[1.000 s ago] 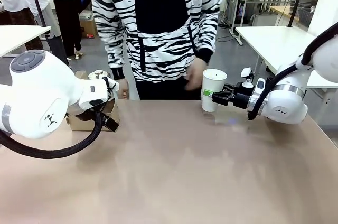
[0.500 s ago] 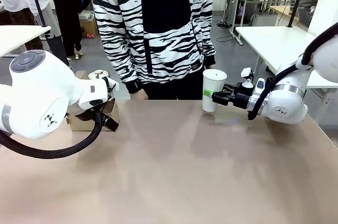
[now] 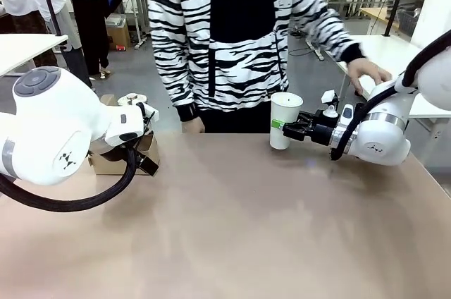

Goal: Pour a drink into a cup and package it in a carrier.
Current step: When a person places the Paper Cup Lid on the 600 ml Paper Cup , lift the 600 ml Paper Cup.

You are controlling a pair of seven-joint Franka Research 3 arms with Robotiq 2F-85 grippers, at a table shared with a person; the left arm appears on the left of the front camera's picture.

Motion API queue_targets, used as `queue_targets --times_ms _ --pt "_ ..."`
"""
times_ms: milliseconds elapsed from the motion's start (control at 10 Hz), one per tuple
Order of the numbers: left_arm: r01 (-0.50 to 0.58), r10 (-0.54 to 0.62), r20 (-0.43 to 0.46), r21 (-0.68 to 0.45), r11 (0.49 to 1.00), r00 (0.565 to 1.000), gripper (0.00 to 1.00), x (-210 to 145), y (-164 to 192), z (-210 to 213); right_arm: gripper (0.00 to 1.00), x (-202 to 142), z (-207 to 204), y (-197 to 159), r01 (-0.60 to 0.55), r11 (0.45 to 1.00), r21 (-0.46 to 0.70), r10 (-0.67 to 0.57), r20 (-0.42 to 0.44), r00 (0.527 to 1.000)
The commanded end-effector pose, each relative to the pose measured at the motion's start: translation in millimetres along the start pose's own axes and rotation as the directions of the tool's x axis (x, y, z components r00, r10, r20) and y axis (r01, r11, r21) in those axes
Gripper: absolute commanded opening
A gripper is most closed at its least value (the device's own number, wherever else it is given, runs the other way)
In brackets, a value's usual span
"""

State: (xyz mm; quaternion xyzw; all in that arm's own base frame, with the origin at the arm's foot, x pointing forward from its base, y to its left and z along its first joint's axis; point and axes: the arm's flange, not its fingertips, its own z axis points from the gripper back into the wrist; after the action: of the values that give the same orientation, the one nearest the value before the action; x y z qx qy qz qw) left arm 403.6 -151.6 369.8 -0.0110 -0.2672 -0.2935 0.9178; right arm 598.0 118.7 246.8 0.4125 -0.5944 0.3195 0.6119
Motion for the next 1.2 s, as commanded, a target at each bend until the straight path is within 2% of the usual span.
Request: queue_targets --times_ms 0,1100 --pt "0.0 0.0 0.002 -0.002 1.0 1.0 1.0 0.0 -0.2 0.5 0.81 2.1 -2.4 0.0 -0.001 1.0 -0.009 0.001 0.009 1.0" --pt "0.0 0.0 0.002 -0.002 1.0 1.0 1.0 0.0 -0.2 0.5 0.81 2.1 -2.4 0.0 -0.001 1.0 -0.009 0.001 0.009 1.0"
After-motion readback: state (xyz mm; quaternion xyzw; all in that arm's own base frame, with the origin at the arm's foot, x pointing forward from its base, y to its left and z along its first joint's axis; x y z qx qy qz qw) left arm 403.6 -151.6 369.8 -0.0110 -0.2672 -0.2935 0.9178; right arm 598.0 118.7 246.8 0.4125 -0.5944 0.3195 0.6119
